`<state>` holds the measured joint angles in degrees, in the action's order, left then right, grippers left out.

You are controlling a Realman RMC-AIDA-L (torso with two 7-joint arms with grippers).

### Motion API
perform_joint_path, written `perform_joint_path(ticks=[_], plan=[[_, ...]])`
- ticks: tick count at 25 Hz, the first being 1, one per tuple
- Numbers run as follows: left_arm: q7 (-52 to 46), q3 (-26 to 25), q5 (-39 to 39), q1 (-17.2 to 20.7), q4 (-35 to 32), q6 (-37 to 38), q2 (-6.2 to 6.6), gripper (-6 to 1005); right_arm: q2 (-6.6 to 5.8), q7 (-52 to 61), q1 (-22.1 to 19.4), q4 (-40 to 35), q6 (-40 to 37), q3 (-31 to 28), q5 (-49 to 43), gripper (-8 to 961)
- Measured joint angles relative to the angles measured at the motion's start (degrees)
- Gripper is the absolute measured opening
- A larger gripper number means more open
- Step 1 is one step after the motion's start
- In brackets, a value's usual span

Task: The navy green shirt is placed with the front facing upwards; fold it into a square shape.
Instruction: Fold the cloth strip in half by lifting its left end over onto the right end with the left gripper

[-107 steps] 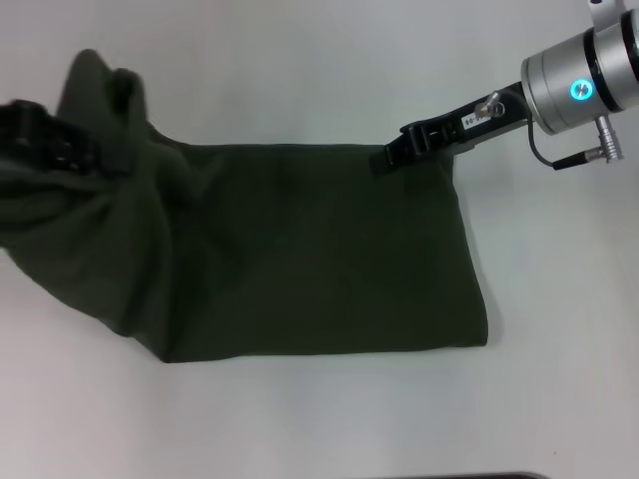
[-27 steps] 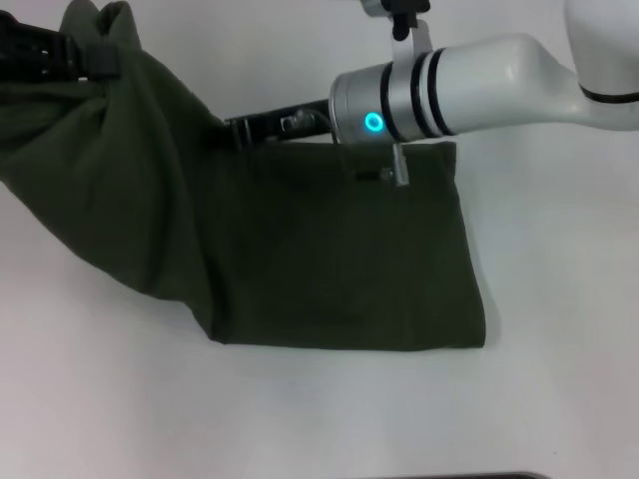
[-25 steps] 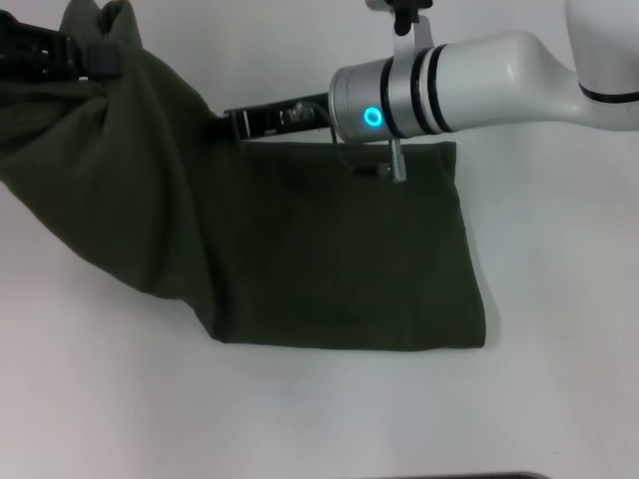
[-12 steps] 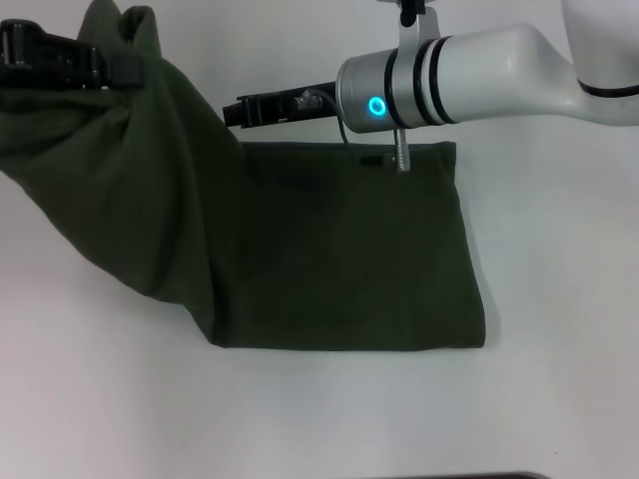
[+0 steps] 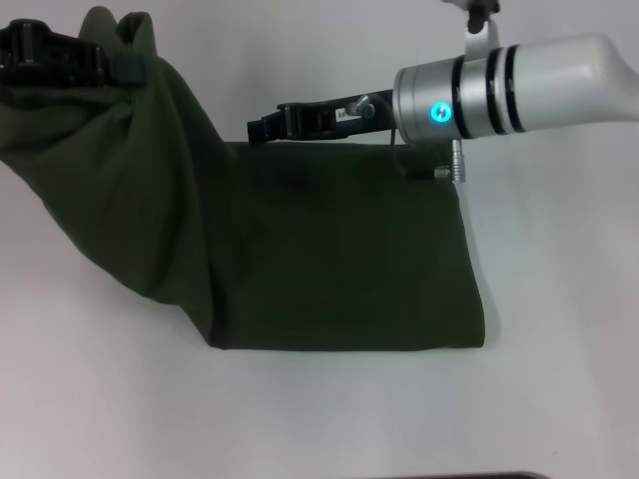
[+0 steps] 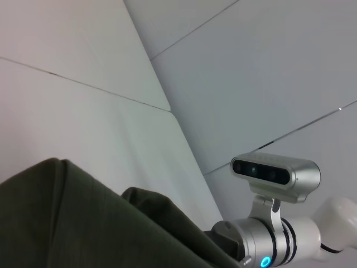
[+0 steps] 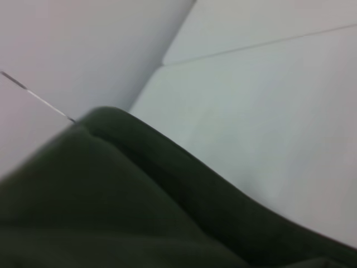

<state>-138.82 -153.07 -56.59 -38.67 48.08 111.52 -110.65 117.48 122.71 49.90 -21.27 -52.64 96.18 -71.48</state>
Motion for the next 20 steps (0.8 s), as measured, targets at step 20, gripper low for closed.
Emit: perform_joint_path(ticks=[20], plan=[[-0.19,2.87,-6.08,-0.38,3.49,4.41,-3.54,96,3.82,-0.78,3.98,1.19,11.39,0.68,0.79,24]])
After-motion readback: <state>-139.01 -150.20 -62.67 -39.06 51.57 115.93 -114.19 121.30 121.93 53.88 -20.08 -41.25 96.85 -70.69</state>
